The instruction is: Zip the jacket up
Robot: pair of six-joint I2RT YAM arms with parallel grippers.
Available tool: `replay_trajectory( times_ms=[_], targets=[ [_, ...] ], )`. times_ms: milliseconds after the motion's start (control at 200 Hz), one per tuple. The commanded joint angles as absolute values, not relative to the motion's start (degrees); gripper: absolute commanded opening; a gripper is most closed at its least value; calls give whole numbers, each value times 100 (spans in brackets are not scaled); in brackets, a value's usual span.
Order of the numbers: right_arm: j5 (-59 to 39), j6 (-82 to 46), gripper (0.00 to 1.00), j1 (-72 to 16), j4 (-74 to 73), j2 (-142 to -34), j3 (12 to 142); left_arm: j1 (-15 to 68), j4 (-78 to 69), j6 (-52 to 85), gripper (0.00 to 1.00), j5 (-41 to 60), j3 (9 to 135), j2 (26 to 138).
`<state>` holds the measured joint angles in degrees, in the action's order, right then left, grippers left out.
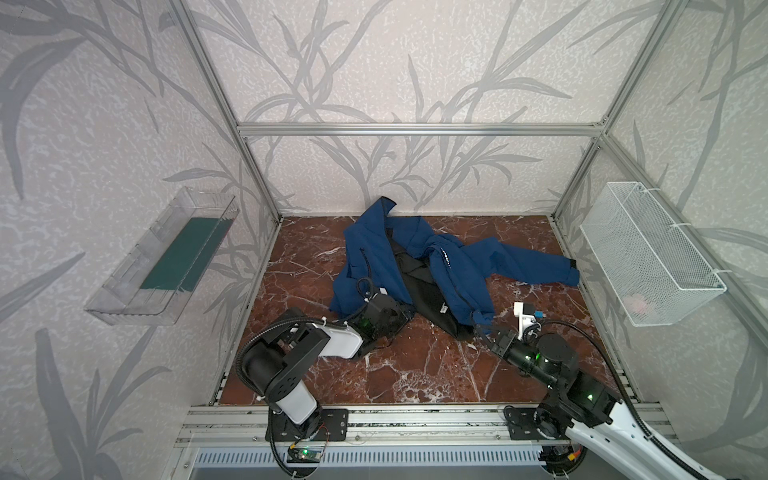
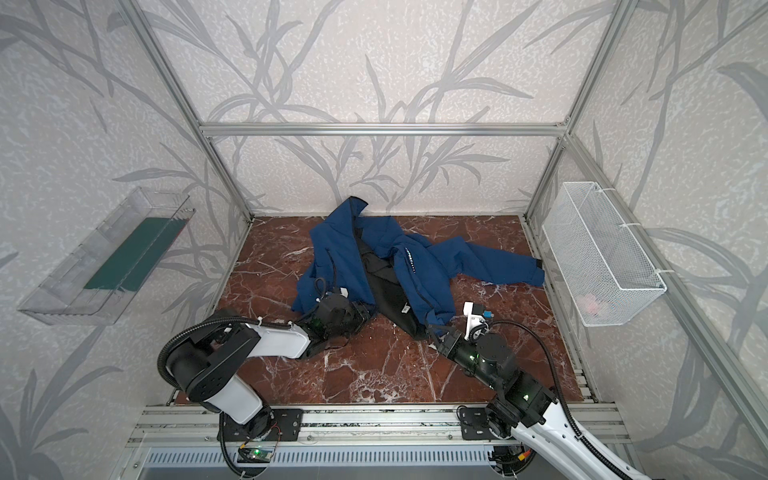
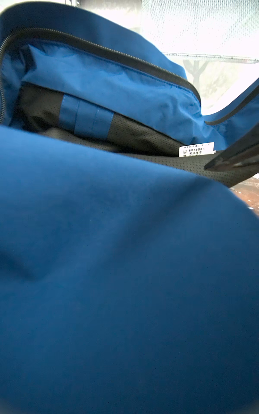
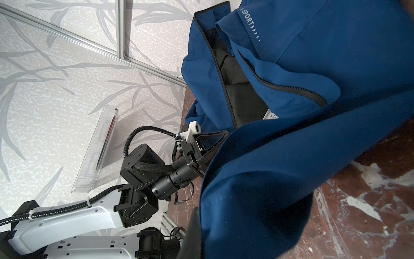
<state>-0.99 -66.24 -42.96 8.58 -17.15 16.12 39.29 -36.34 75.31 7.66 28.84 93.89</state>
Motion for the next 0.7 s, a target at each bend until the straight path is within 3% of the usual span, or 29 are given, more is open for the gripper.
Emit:
replay_trajectory(
  times_ms=[0, 210, 425, 695],
  targets=[
    [-30, -6596, 0, -4272, 878, -1619, 1767, 3914, -4079, 7548, 46, 801, 2953, 9387],
    [-35, -6601, 0, -4263, 844, -1652, 1774, 3850, -4539, 7678, 32, 938, 2968, 9684],
    [-30, -6589, 0, -4246, 822, -1677, 1799, 3754, -4971, 7797, 0, 1026, 2843, 9814],
    [-242, -6406, 0, -4247, -671, -2161, 1686, 3837, -4812, 7531, 0, 1199, 2718, 8387]
  ],
)
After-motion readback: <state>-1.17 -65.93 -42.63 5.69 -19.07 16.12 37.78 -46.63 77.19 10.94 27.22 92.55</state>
